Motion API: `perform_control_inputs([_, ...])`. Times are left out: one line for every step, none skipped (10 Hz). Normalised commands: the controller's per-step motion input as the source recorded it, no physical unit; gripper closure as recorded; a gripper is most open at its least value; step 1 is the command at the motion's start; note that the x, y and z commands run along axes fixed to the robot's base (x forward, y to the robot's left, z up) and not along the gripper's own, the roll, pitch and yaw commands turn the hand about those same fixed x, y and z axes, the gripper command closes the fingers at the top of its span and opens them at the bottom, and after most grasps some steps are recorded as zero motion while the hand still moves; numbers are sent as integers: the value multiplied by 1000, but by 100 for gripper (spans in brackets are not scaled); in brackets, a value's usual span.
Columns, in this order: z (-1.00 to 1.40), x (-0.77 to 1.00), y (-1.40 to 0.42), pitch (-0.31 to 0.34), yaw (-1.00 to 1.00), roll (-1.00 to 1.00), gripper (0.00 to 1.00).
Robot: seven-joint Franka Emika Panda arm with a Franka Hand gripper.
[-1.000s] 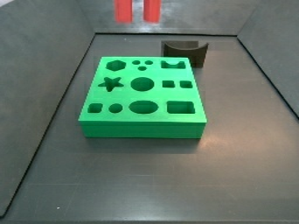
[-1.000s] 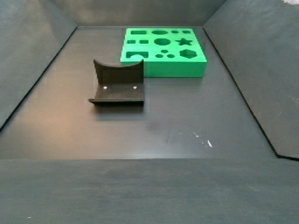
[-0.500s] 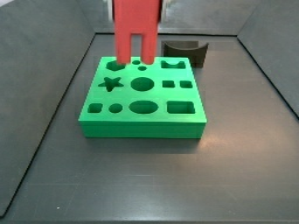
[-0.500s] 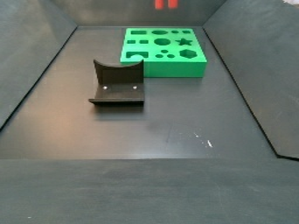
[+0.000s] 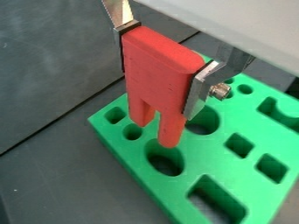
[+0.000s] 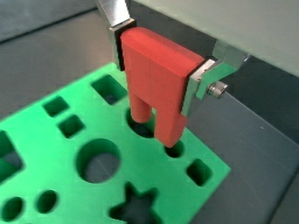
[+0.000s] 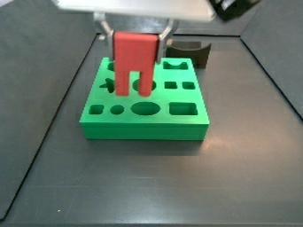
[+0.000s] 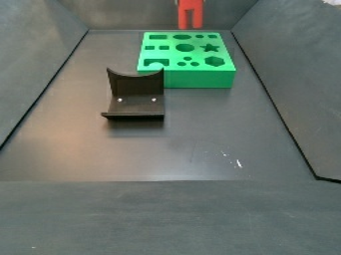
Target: Insert the square-circle object.
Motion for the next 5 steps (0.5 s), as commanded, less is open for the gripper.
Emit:
perform_control_inputs([-309, -543, -271, -111, -9, 129, 100])
perform_control_inputs([-223, -523, -217, -113, 0, 90, 100])
perform_control_inputs([-194, -477, -31, -83, 0, 39, 100])
perform_control_inputs([-246, -183, 0, 0, -14, 0, 100])
perform_control_inputs([-203, -37, 114, 41, -51, 0, 100])
